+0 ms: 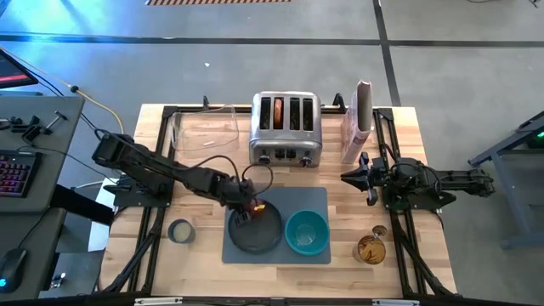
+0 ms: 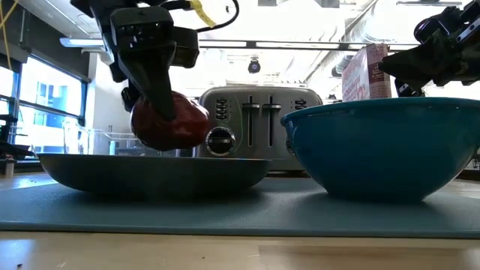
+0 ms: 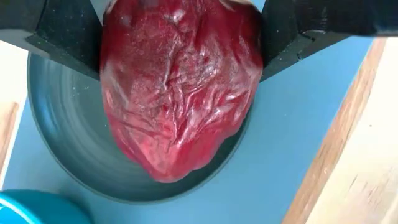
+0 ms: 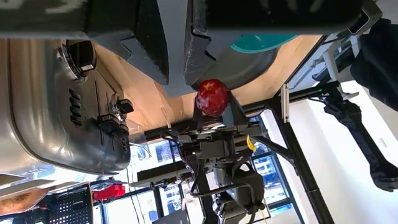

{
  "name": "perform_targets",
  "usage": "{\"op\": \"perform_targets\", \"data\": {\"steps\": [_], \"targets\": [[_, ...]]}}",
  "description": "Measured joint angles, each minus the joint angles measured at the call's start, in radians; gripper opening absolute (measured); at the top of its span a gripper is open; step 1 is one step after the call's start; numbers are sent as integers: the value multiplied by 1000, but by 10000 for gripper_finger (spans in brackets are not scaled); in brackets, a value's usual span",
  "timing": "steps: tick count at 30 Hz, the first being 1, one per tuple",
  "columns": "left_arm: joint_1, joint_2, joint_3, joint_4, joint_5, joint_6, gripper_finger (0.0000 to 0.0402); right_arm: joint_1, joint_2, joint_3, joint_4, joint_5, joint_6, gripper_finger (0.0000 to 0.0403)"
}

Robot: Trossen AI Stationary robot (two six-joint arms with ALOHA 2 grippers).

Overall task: Arrange a breakfast setting
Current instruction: Put the red apple on the black plate

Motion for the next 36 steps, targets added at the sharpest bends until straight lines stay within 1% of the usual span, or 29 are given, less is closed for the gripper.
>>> {"op": "perform_targets", "data": {"steps": [6,14,23,32,36], "targets": [[-25,0,0,-15,-1,1,335,0,0,0,0,0,0,37],[-56,0,0,-31,-63,0,340,0,0,0,0,0,0,37],[-56,79,-2,-3,-37,-24,341,0,2,0,0,0,0,37],[-56,85,-1,11,-32,-54,343,0,6,0,0,0,0,37],[-53,85,-1,8,-16,-69,354,0,6,0,0,0,0,37]]}}
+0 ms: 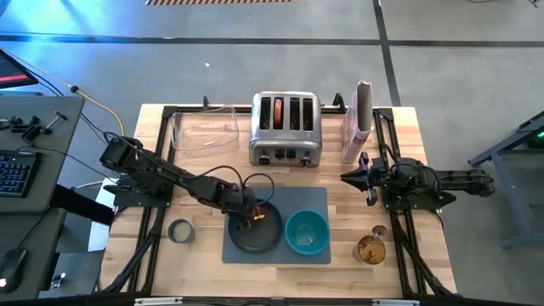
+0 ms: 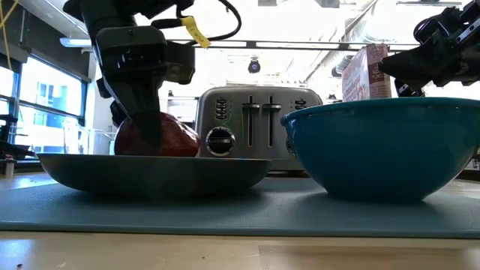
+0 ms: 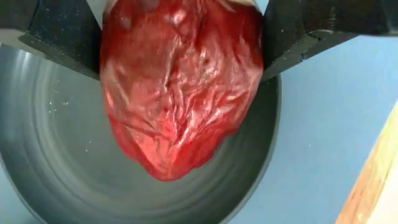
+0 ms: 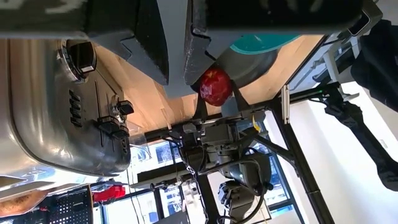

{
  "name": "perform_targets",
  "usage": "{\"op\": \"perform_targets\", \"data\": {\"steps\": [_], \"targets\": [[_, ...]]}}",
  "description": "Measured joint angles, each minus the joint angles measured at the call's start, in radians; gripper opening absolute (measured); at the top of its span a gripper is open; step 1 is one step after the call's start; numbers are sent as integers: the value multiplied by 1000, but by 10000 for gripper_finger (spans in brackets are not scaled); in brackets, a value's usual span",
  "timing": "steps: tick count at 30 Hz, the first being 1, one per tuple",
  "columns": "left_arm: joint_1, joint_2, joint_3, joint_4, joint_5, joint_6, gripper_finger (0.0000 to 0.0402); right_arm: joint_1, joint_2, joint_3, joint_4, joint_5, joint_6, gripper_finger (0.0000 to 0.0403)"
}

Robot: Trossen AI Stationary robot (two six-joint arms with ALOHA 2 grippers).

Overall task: Arrange a breakfast setting
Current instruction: Put the red apple on the black plate, then put the bread on the black plate

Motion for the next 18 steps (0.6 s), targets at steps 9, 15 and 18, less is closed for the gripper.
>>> {"op": "perform_targets", "data": {"steps": [9,15,18], "targets": [[6,0,0,-3,4,-10,390,0,0,0,0,0,0,37],[26,-22,2,27,4,-26,395,0,0,0,-1,0,0,37],[35,-45,0,35,5,-26,395,0,-1,0,-1,0,0,37]]}}
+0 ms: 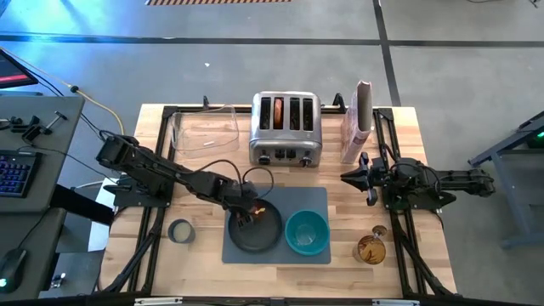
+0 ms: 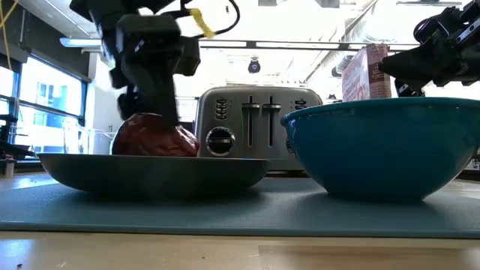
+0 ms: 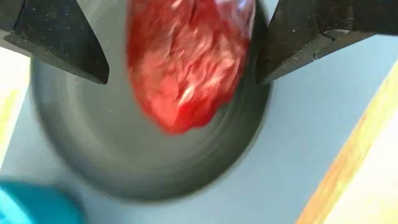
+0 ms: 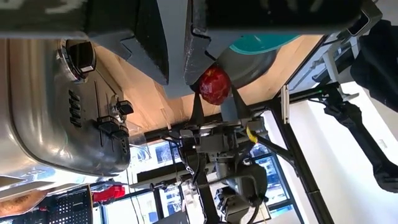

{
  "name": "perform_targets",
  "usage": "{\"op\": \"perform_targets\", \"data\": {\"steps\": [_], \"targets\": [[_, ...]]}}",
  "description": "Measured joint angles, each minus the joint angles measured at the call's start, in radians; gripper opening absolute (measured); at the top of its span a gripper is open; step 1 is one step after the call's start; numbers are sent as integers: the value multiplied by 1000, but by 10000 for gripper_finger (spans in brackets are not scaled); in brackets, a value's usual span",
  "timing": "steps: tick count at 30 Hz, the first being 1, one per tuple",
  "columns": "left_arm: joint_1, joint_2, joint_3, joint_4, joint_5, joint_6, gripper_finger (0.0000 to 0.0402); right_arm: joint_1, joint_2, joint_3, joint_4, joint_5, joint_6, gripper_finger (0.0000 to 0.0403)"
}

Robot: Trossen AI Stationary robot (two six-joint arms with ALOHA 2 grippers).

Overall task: Arrange a breakfast setting
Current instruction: Put the bread on the black plate

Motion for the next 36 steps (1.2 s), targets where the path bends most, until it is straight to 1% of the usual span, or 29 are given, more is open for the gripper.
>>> {"op": "perform_targets", "data": {"steps": [6,15,26,36], "targets": [[26,-46,0,13,0,17,395,0,3,0,0,0,0,37],[77,-99,0,118,-4,55,395,0,8,0,0,0,0,37],[147,-131,1,368,0,198,395,0,11,0,-1,0,0,37],[251,-131,0,637,0,322,395,0,13,0,-1,0,0,37]]}}
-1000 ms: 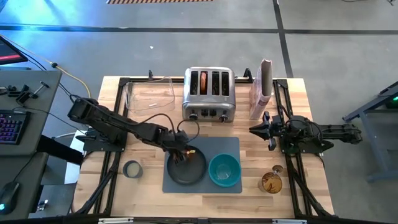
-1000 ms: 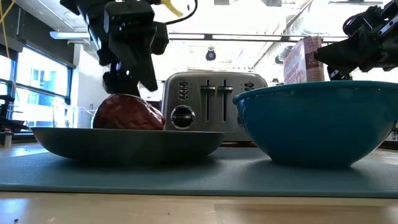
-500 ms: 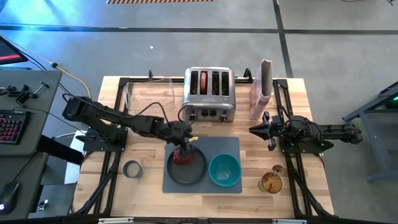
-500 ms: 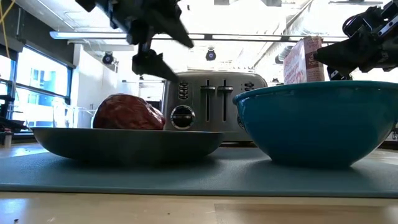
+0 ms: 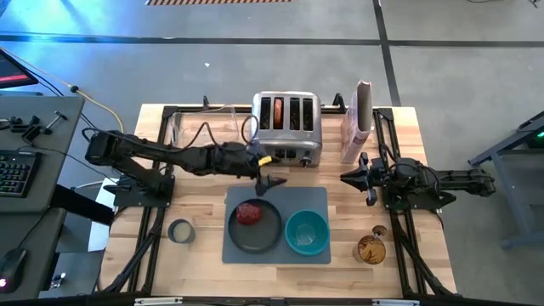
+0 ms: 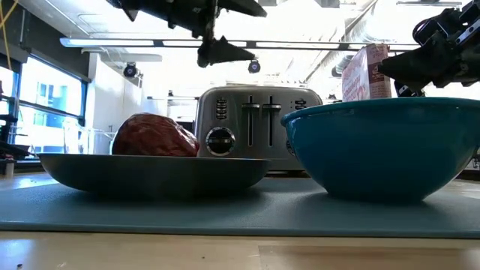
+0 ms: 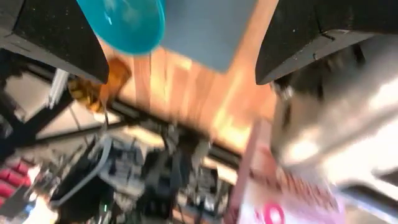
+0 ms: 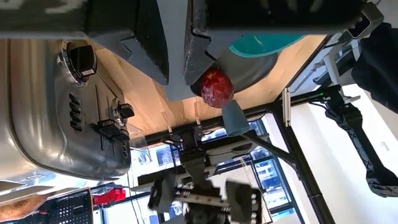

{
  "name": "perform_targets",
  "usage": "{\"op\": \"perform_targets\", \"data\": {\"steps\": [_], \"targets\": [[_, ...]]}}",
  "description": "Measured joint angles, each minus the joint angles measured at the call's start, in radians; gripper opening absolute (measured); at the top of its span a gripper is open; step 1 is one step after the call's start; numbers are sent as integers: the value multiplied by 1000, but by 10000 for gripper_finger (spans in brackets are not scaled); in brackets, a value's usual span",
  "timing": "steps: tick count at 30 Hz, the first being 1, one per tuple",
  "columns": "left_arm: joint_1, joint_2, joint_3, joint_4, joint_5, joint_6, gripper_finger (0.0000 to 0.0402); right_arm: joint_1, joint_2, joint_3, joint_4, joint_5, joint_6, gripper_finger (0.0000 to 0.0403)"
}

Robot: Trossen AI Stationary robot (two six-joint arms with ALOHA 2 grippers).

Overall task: Arrange a breakfast setting
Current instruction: Put the bread on the black plate

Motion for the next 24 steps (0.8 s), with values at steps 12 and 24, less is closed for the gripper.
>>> {"op": "perform_targets", "data": {"steps": [12,24], "targets": [[153,0,0,157,0,46,395,0,0,0,3,14,4,37],[287,1,0,282,-12,71,395,0,0,0,7,45,286,37]]}}
